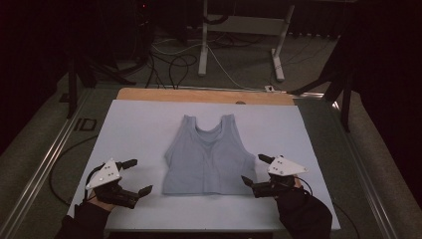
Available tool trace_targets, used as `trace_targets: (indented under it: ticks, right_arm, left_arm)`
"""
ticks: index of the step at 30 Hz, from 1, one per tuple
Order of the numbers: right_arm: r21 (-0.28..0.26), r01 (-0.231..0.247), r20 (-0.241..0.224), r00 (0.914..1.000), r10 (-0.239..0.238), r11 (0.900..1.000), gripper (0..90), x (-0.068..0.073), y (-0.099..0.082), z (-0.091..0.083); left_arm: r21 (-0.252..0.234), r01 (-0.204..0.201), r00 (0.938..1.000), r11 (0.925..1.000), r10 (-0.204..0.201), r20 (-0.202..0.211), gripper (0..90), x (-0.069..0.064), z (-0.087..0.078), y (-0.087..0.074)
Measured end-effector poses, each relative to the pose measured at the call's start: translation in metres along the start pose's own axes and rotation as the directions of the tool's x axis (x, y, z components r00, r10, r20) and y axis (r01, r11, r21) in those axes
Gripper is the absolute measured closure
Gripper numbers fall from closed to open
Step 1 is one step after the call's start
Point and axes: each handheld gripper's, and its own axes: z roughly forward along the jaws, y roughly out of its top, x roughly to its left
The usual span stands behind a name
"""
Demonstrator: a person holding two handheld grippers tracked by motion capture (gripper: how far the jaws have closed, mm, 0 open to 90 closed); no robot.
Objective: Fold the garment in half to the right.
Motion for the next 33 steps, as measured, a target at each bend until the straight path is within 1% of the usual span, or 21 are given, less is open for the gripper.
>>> trace_targets:
  ticks: [1,2,3,4,6,7,9,13,14,16,17,18,21,23,24,25,27,29,31,33]
  right_arm:
    - [-0.006,0.002,-0.005,1.0000,-0.002,1.0000,8.7,-0.001,0.004,0.001]
    - [-0.008,0.005,-0.012,0.9999,-0.005,1.0000,8.7,-0.002,0.008,0.003]
    - [-0.015,0.024,-0.012,0.9996,-0.024,0.9996,8.7,-0.003,0.016,0.006]
    - [-0.015,0.024,-0.012,0.9996,-0.024,0.9996,8.7,-0.003,0.016,0.006]
    - [-0.028,0.025,-0.019,0.9995,-0.026,0.9993,8.7,-0.005,0.023,0.009]
    - [-0.029,0.026,-0.016,0.9995,-0.026,0.9992,8.7,-0.006,0.026,0.011]
    - [-0.038,0.041,-0.015,0.9990,-0.042,0.9984,8.7,-0.008,0.034,0.014]
    - [-0.055,0.053,-0.014,0.9984,-0.054,0.9971,8.8,-0.014,0.049,0.022]
    - [-0.056,0.064,-0.013,0.9978,-0.065,0.9964,8.7,-0.015,0.053,0.024]
    - [-0.061,0.067,-0.014,0.9976,-0.068,0.9959,8.7,-0.017,0.059,0.028]
    - [-0.064,0.073,-0.015,0.9972,-0.074,0.9953,8.7,-0.019,0.062,0.031]
    - [-0.068,0.067,-0.017,0.9975,-0.068,0.9954,8.8,-0.020,0.065,0.033]
    - [-0.081,0.071,-0.026,0.9970,-0.073,0.9942,8.7,-0.023,0.075,0.042]
    - [-0.090,0.058,-0.037,0.9974,-0.061,0.9943,8.7,-0.024,0.080,0.049]
    - [-0.094,0.059,-0.041,0.9972,-0.063,0.9938,8.7,-0.026,0.083,0.053]
    - [-0.093,0.062,-0.042,0.9969,-0.066,0.9937,8.8,-0.026,0.086,0.057]
    - [-0.099,0.057,-0.053,0.9967,-0.062,0.9935,8.7,-0.027,0.090,0.065]
    - [-0.102,0.055,-0.057,0.9965,-0.061,0.9933,8.8,-0.027,0.093,0.074]
    - [-0.100,0.058,-0.068,0.9956,-0.065,0.9934,8.8,-0.025,0.095,0.082]
    - [-0.099,0.063,-0.075,0.9946,-0.071,0.9930,8.7,-0.023,0.097,0.089]
  left_arm:
    - [0.003,0.003,1.0000,1.0000,-0.003,0.003,0.3,0.000,0.001,0.001]
    - [0.010,-0.003,1.0000,0.9999,0.003,0.000,0.3,-0.001,0.002,0.002]
    - [0.011,-0.005,1.0000,0.9999,0.005,0.001,0.3,-0.001,0.002,0.002]
    - [0.013,-0.006,1.0000,0.9999,0.006,0.002,0.3,-0.002,0.003,0.003]
    - [0.018,-0.004,1.0000,0.9998,0.004,0.005,0.3,-0.002,0.005,0.005]
    - [0.020,-0.006,1.0000,0.9998,0.006,0.006,0.3,-0.003,0.006,0.006]
    - [0.028,-0.012,0.9999,0.9995,0.012,0.011,0.3,-0.004,0.008,0.008]
    - [0.045,-0.013,0.9998,0.9989,0.012,0.014,0.3,-0.007,0.013,0.013]
    - [0.048,-0.018,0.9998,0.9987,0.017,0.014,0.3,-0.008,0.013,0.014]
    - [0.056,-0.023,0.9997,0.9982,0.023,0.010,0.3,-0.010,0.016,0.016]
    - [0.059,-0.016,0.9998,0.9981,0.016,0.014,0.3,-0.010,0.017,0.017]
    - [0.061,-0.015,0.9997,0.9980,0.014,0.018,0.3,-0.011,0.018,0.018]
    - [0.081,-0.010,0.9997,0.9967,0.008,0.023,0.3,-0.013,0.022,0.021]
    - [0.091,-0.001,0.9998,0.9959,0.000,0.019,0.3,-0.014,0.025,0.022]
    - [0.099,0.003,0.9998,0.9951,-0.005,0.018,0.3,-0.015,0.026,0.023]
    - [0.102,-0.005,0.9999,0.9948,0.003,0.015,0.3,-0.016,0.028,0.023]
    - [0.124,-0.015,0.9999,0.9922,0.013,0.010,0.3,-0.019,0.030,0.024]
    - [0.133,-0.011,0.9997,0.9911,0.008,0.023,0.3,-0.020,0.033,0.024]
    - [0.153,-0.015,0.9993,0.9881,0.010,0.037,0.3,-0.021,0.037,0.023]
    - [0.163,-0.003,0.9991,0.9867,-0.004,0.042,0.3,-0.021,0.041,0.020]
